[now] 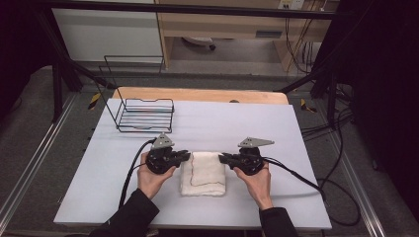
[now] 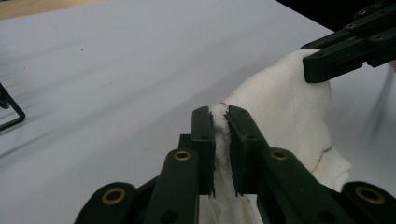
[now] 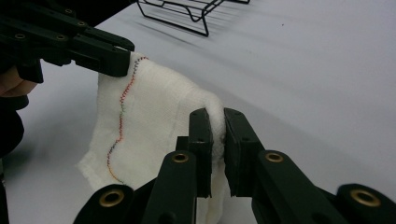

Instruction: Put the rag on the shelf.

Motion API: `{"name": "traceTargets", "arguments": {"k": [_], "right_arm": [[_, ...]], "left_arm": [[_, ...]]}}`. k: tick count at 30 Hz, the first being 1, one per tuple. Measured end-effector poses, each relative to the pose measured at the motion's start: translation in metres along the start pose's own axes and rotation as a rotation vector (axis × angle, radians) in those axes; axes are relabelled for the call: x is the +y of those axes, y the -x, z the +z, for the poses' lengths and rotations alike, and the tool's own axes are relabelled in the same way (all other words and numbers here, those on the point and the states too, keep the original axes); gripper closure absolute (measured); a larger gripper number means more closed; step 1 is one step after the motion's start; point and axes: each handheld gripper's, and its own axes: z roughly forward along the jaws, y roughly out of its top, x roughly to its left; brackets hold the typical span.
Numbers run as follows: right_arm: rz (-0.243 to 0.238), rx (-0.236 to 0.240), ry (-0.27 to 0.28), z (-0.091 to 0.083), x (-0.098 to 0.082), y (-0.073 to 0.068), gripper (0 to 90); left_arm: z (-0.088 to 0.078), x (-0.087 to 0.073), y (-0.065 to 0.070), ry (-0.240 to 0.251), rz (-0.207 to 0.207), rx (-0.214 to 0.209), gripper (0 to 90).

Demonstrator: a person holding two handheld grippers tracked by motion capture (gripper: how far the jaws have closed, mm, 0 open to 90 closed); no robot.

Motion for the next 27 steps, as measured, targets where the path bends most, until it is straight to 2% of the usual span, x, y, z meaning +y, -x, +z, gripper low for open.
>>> {"name": "traceTargets", "arguments": {"k": [14, 27], "right_arm": [[-0.044, -0.006, 0.073, -0.012, 0.01, -0.01, 82.7], [-0.082, -0.01, 0.146, -0.021, 0.021, -0.022, 82.8]], "left_arm": [[-0.02, 0.011, 0.007, 0.069, 0.024, 0.004, 81.2], [-0.036, 0.018, 0.005, 0.133, 0.022, 0.007, 81.2]]}}
